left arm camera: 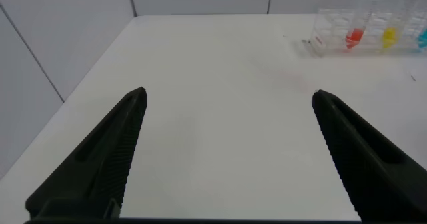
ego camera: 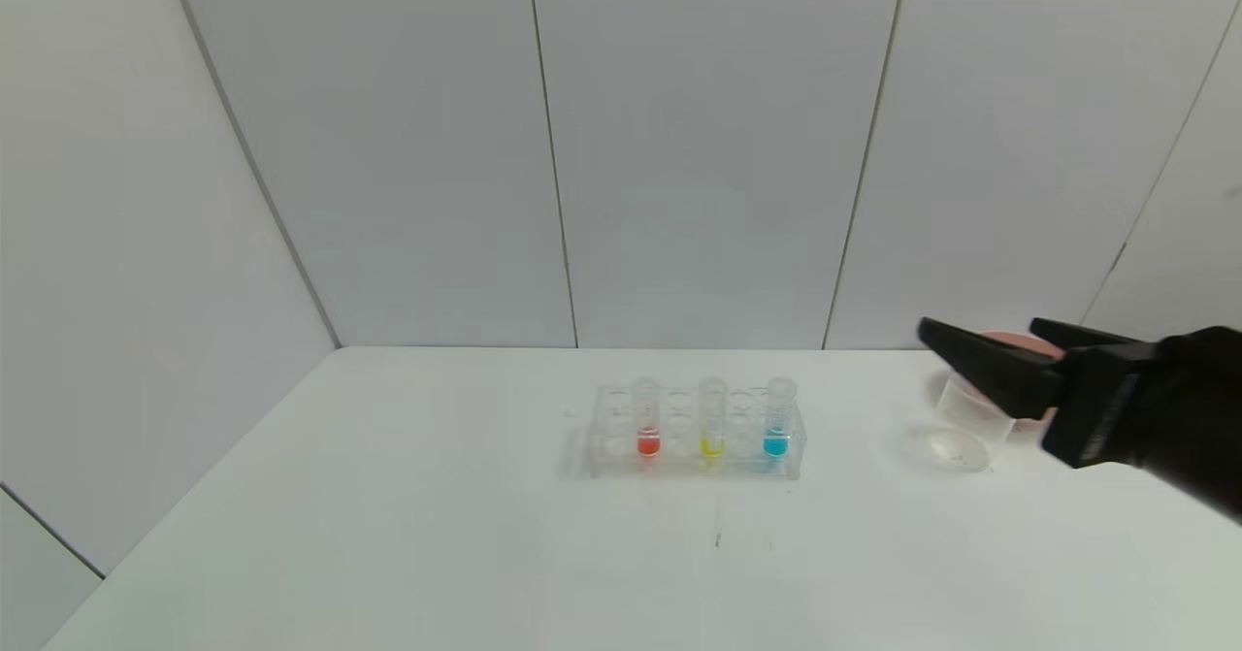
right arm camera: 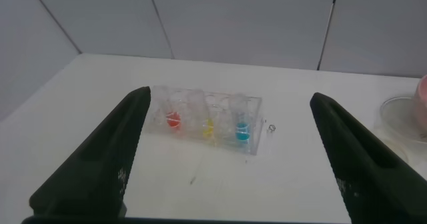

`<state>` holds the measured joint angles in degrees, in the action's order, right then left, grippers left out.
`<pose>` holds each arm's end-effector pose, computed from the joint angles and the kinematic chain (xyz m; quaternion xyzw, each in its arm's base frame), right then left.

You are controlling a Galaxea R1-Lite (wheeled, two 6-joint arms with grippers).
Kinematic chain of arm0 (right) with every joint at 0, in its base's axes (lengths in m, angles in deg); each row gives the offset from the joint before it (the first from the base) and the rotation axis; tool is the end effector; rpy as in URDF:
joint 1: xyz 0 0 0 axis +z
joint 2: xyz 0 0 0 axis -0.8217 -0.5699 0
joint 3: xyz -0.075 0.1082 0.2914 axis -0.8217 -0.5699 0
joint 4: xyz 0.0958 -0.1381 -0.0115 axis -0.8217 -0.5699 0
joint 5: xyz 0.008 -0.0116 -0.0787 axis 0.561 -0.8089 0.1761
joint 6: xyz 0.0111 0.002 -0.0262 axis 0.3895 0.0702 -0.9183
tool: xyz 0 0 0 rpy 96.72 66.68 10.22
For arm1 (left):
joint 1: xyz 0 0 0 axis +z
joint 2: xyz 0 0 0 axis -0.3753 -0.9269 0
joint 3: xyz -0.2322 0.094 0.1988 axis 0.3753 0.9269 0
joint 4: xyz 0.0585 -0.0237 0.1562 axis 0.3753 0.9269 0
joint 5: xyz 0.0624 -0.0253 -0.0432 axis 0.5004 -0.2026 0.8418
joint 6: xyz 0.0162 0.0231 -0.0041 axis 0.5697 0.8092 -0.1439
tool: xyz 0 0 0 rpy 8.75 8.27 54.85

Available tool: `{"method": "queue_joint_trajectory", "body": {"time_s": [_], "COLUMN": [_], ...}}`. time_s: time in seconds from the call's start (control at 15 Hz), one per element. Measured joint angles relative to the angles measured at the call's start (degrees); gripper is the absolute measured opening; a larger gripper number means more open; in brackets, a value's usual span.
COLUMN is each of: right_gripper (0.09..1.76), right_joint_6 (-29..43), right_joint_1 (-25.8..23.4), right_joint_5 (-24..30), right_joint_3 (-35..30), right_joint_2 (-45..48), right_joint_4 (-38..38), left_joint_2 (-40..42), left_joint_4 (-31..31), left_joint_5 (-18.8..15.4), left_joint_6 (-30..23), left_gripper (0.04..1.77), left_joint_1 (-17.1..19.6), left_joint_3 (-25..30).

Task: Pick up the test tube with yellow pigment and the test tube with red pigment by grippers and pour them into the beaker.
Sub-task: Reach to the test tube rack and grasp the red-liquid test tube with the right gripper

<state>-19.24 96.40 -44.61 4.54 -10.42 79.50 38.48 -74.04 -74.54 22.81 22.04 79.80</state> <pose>0.1541 0.1195 0.2702 0.0905 0.0642 0.1464 0.9830 -0.0608 0.0000 0.0754 -0.0014 -0.0004 0.0000 1.0000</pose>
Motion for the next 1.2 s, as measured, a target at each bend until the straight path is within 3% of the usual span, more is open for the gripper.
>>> {"method": "queue_joint_trajectory", "body": {"time_s": [0.2,0.47,0.73,1.2], "right_gripper": [1.71,1.71,1.71,1.71], "right_joint_6": [0.9,1.7,2.2,2.4], "right_joint_1": [9.5,14.4,15.2,10.6], "right_joint_5": [-14.5,-22.5,-24.5,-22.2], "right_joint_3": [3.3,14.5,25.6,38.8], "right_joint_2": [-14.8,-33.2,-46.6,-60.7], "right_joint_4": [9.5,15.9,16.6,16.2], "left_joint_2": [0.0,0.0,0.0,0.0], "left_joint_4": [0.0,0.0,0.0,0.0], "left_joint_5": [0.0,0.0,0.0,0.0], "left_joint_6": [0.0,0.0,0.0,0.0], "left_gripper": [1.76,1.76,1.76,1.76], "left_joint_1": [0.0,0.0,0.0,0.0], "left_joint_3": [0.0,0.0,0.0,0.0]}}
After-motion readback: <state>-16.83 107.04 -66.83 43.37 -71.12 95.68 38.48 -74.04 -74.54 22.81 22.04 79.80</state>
